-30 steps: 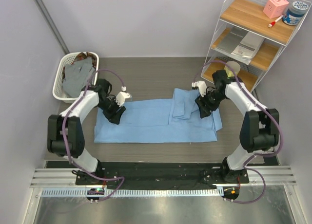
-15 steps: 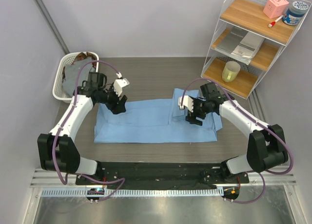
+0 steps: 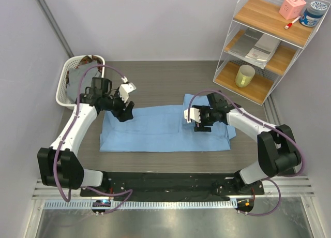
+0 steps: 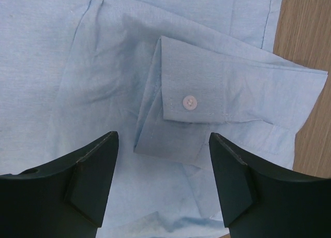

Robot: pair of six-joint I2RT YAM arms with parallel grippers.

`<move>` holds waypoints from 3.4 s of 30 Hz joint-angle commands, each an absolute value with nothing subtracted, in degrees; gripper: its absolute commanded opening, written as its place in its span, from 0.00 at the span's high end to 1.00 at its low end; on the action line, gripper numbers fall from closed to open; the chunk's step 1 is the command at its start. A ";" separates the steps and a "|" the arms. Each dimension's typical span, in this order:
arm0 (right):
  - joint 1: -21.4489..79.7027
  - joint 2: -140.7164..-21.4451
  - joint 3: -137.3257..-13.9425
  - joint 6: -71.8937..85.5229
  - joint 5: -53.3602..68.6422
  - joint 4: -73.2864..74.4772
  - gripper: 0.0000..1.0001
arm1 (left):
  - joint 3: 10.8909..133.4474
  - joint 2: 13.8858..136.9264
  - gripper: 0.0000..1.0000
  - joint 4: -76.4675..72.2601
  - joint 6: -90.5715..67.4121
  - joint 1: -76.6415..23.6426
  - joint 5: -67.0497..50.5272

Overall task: Fold and stack the long sleeve shirts
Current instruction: Fold the shirt

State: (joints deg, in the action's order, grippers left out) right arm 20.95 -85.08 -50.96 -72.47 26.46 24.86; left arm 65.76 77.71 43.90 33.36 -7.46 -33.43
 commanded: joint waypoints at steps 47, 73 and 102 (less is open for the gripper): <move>26.45 -84.38 -76.20 -21.10 39.99 16.70 0.99 | 71.54 91.84 0.06 5.19 26.89 -24.34 -45.61; 26.55 -75.59 -74.64 -19.24 27.61 24.95 0.28 | 70.40 76.83 1.00 52.92 73.43 -20.22 -56.34; 13.36 -92.37 -67.58 -29.27 30.14 48.25 0.49 | 65.92 81.38 1.00 68.64 111.97 -6.68 -46.23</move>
